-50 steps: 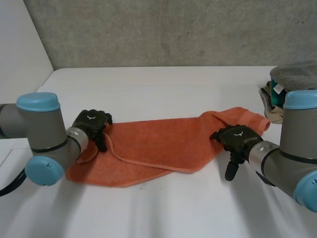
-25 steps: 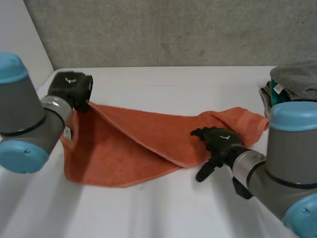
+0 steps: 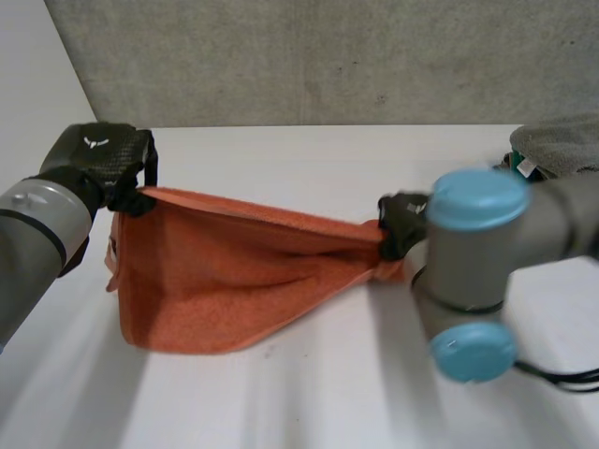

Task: Fold the laundry.

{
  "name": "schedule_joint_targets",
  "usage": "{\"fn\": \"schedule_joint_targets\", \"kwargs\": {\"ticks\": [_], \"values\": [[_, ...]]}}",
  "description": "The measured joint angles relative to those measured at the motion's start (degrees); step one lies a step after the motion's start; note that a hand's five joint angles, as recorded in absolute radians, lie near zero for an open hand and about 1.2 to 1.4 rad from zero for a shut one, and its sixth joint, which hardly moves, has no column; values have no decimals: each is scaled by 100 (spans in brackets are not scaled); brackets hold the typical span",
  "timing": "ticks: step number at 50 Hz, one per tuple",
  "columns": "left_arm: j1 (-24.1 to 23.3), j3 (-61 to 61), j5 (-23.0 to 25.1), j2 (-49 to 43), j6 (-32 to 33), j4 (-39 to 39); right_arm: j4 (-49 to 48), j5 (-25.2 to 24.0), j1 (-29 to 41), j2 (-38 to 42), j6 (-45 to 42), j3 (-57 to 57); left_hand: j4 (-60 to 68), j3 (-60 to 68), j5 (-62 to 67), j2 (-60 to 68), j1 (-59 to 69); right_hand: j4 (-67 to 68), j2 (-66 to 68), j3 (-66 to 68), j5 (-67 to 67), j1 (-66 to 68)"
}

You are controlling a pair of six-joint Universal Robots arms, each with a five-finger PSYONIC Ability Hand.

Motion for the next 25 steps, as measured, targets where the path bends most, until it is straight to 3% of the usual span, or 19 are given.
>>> {"fn": "schedule_joint_targets", "kwargs": {"ticks": [5, 11, 19, 25], "values": [[184, -204, 283, -223, 112, 13, 542, -1049, -523, -725, -1575, -15, 0, 0, 0, 0, 0, 1, 0, 0, 0, 0], [380, -30, 688, -1012, 420, 487, 1247, -1669, -823, -807, -2753, -639, 1, 18, 0, 21, 0, 19, 0, 14, 0, 0], [579, 1315, 663, -1870, 486, 2250, 916, -1460, -976, 96, -3011, -2585, 5, 29, 0, 30, 0, 24, 0, 30, 0, 0], [613, 2601, 522, -1866, 1, 3761, -834, -1229, -1051, 523, -3172, -3996, 5, 29, 0, 30, 0, 26, 0, 32, 101, 0]]}}
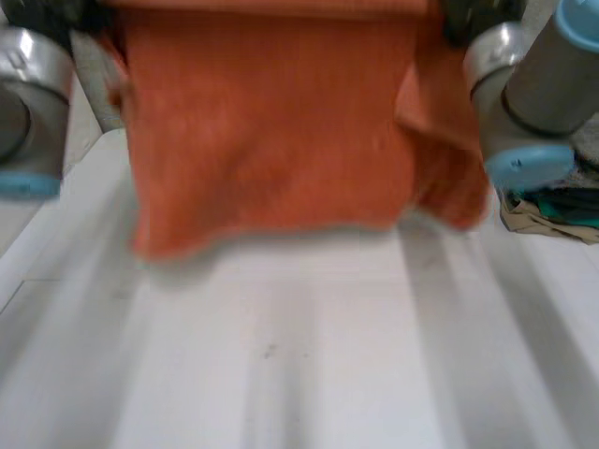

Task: Fold the laundry.

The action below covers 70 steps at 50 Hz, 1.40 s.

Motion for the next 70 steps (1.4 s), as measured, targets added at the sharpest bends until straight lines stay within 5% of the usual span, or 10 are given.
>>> {"fn": "schedule_joint_targets", "kwargs": {"ticks": [5, 10, 26, 34, 35, 41, 49, 54, 62, 70], "values": [[-40, 305, 121, 306, -349, 198, -1308, -472, -10, -315, -241, 155, 0, 0, 0, 0, 0, 1, 0, 0, 136, 0], [15, -366, 220, 769, -426, -180, -1637, -1099, -75, -823, -313, 1065, 0, 0, 101, 0, 0, 1, 0, 0, 141, 0], [113, -4033, 823, 926, 259, 84, 303, -1960, -417, -833, -278, 3799, 1, 0, 101, 3, 0, 11, 0, 0, 142, 0], [70, -4352, 815, 551, 582, 165, 869, -1504, -538, -43, 114, 3878, 8, 0, 101, 3, 0, -804, -675, -767, -702, -381], [75, -4315, 733, 515, 604, 95, 948, -1200, -588, 98, 404, 3806, 16, 0, 101, 3, 0, -2006, -1932, -1981, -1937, -1694], [136, -4212, 544, 547, 591, -155, 1086, -566, -781, 213, 1395, 3706, 17, 0, 101, 3, 0, -3527, -3361, -3472, -3541, -3124], [200, -4216, 447, 678, 570, -543, 1575, -342, -1136, 87, 2394, 3794, 17, 0, 101, 3, 0, -3696, -3573, -3645, -3680, -3264], [245, -4281, 446, 718, 576, -795, 1774, -390, -1370, 71, 2067, 3883, 18, 0, 101, 3, 0, -428, -223, -377, -584, -16], [396, -4329, 476, 1066, 617, -1556, 1842, -445, -1612, -434, 999, 4100, 18, 0, 101, 3, 0, -10, -5, -22, -208, 38], [599, -4087, 692, 2435, 903, -3405, 2816, -687, -1801, -2178, -1116, 4373, 18, 0, 101, 3, 0, -9, -5, -20, 5, 38]]}}
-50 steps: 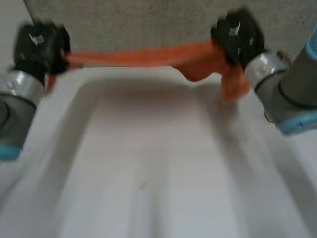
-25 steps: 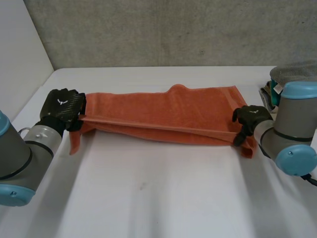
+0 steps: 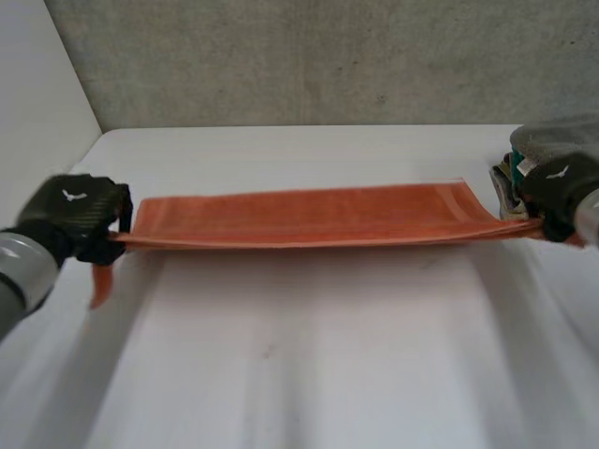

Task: Fold the laundry.

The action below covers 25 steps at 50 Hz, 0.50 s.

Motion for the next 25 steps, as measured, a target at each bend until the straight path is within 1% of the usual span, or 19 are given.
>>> {"fn": "schedule_joint_targets", "kwargs": {"ticks": [1, 2, 3, 4, 6, 9, 11, 12, 14, 16, 17, 18, 19, 20, 25], "values": [[15, 36, 28, 113, 35, -164, 126, -29, -14, -132, -176, 3, 0, 0, 0, 0, 0, 0, 0, 0, 0, 0], [47, 145, 84, 357, 119, -552, 419, -120, -50, -417, -537, -12, 0, 0, 0, 0, 0, 0, 0, 1, 0, 0], [60, 201, 105, 450, 153, -706, 512, -152, -62, -511, -646, -24, 0, 0, 0, 0, 0, 1, 0, 1, 0, 0], [91, 352, 142, 654, 239, -1117, 788, -261, -101, -752, -935, -71, 1, 0, 0, 0, 0, 1, 0, 1, 0, 0], [125, 552, 163, 829, 333, -1568, 1059, -403, -138, -969, -1186, -154, 1, 0, 0, 0, 0, 3, 0, 1, 9, 0], [179, 914, 149, 866, 500, -2252, 1359, -613, -164, -1062, -1393, -322, 1, 0, 0, 0, 0, 4, 0, 1, 39, 0], [196, 1102, 117, 690, 612, -2513, 1444, -674, -141, -949, -1419, -415, 1, 1, 0, 0, 0, 4, 0, 1, 40, 0], [196, 1102, 117, 690, 612, -2513, 1444, -674, -141, -949, -1419, -415, 1, 1, 0, 0, 0, 4, 0, 1, 40, 0], [191, 1331, 46, 175, 825, -2681, 1504, -635, -19, -540, -1400, -564, 1, 1, 0, 0, 0, 4, 0, 1, 42, 0], [177, 1434, 5, -129, 935, -2684, 1508, -597, 21, -402, -1390, -605, 1, 1, 0, 0, 0, 4, 0, 1, 42, 0], [144, 1602, -61, -621, 1108, -2634, 1504, -440, 139, 9, -1359, -733, 1, 1, 0, 0, 0, 4, 0, 1, 42, 0], [144, 1602, -61, -621, 1108, -2634, 1504, -440, 139, 9, -1359, -733, 1, 1, 0, 0, 0, 4, 0, 1, 42, 0], [119, 1722, -110, -935, 1212, -2578, 1499, -383, 177, 148, -1349, -780, 2, 1, 0, 0, 0, 4, 0, 1, 41, 0], [79, 1942, -192, -1377, 1345, -2450, 1465, -153, 312, 639, -1300, -1001, 2, 1, 0, 0, 0, 4, 0, 1, 42, 0], [-58, 3027, -508, -2653, 1606, -1818, 1160, 318, 600, 1658, -979, -1884, 3, 2, 0, 2, 0, 5, 0, 3, 42, 0]]}}
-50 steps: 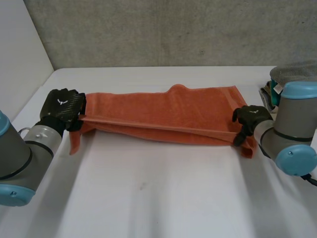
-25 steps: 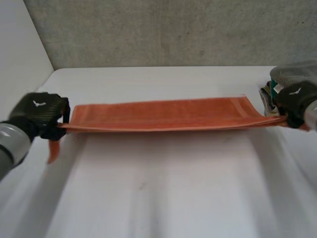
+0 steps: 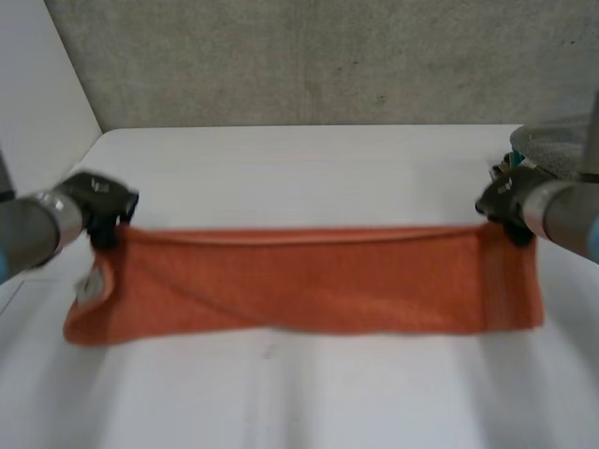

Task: Fold the laundry.

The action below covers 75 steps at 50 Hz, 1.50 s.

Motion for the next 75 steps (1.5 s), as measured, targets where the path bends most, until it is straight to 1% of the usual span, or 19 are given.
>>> {"fn": "schedule_joint_targets", "kwargs": {"ticks": [5, 9, 12, 14, 17, 20, 31, 38, 44, 47, 48, 52, 53, 57, 63, 64, 65, 70, 75], "values": [[-95, 1271, 18, -582, -202, 966, -830, 271, 200, 544, 680, -1207, 0, 1, 0, 1, 0, 1, 0, 1, 0, 0], [-126, 1959, 149, -405, -864, 2394, -2458, 481, 299, 517, 1697, -2062, 0, 1, 0, 1, 0, 2, 0, 2, 29, 0], [-119, 2031, 100, -160, -1297, 3190, -3385, 502, 294, 314, 2131, -2111, 1, 1, 0, 1, 0, 2, 0, 8, 45, 0], [-91, 1926, -29, 154, -1802, 3989, -4421, 421, 265, 11, 2477, -1896, 0, 1, 0, 1, 0, 3, 0, 9, 58, 0], [-31, 1701, -108, 386, -2146, 4404, -5065, 266, 238, -219, 2610, -1567, 0, 1, 27, 1, 0, 3, 0, 9, 68, 0], [39, 1470, -97, 492, -2278, 4442, -5303, 122, 230, -335, 2623, -1279, 0, 1, 29, 1, 0, 4, 0, 9, 69, 0], [296, 95, 296, 398, -2045, 3748, -4321, -158, 315, -56, 2503, -462, 0, 1, 29, 1, 0, 7, 0, 19, 70, 0], [455, -1106, 824, -345, -1577, 3882, -3885, -240, 398, 501, 2258, 455, 0, 2, 29, 1, 0, 12, 0, 19, 70, 0], [638, -1576, 981, -957, -1010, 4091, -3751, -230, 341, 793, 2057, 931, -32, -49, 5, -51, -34, 18, 0, 19, 70, 0], [759, -1717, 1013, -1077, -691, 4167, -3643, -228, 271, 799, 2054, 1084, -1174, -1160, -963, -1204, -1128, 18, 0, 19, 70, 0], [817, -1765, 1018, -1086, -572, 4187, -3597, -228, 237, 777, 2070, 1142, -1945, -1865, -1732, -1917, -1924, 18, 0, 19, 70, 0], [933, -1856, 1010, -1034, -388, 4202, -3519, -227, 172, 691, 2114, 1257, -2445, -2348, -2235, -2402, -2344, 18, 0, 19, 70, 0], [966, -1889, 996, -997, -353, 4203, -3495, -228, 151, 646, 2130, 1307, -2969, -2863, -2757, -2912, -2781, 18, 0, 19, 70, 0], [1039, -2019, 926, -855, -315, 4202, -3453, -233, 119, 532, 2138, 1448, -3145, -3049, -2968, -3080, -2920, 19, 0, 19, 70, 0], [1080, -2334, 865, -570, -320, 4198, -3423, -244, 91, 406, 2124, 1616, -2268, -2158, -2083, -2186, -1948, 18, 0, 19, 70, 0], [1080, -2395, 867, -515, -320, 4190, -3416, -246, 86, 390, 2123, 1634, -1001, -897, -843, -909, -612, 18, 0, 19, 69, 0], [1077, -2467, 871, -446, -319, 4178, -3401, -251, 75, 362, 2120, 1660, -353, -327, -218, -298, -101, 18, 0, 19, 70, 0], [1075, -2790, 867, -86, -262, 3982, -3179, -272, 7, 173, 2060, 1756, -27, -24, -27, -21, -91, 19, 0, 19, 70, 0], [1103, -3313, 870, 734, 170, 3050, -2299, -358, -174, -265, 1440, 1965, -27, -24, -27, -20, -91, 19, 0, 19, 70, 0]]}}
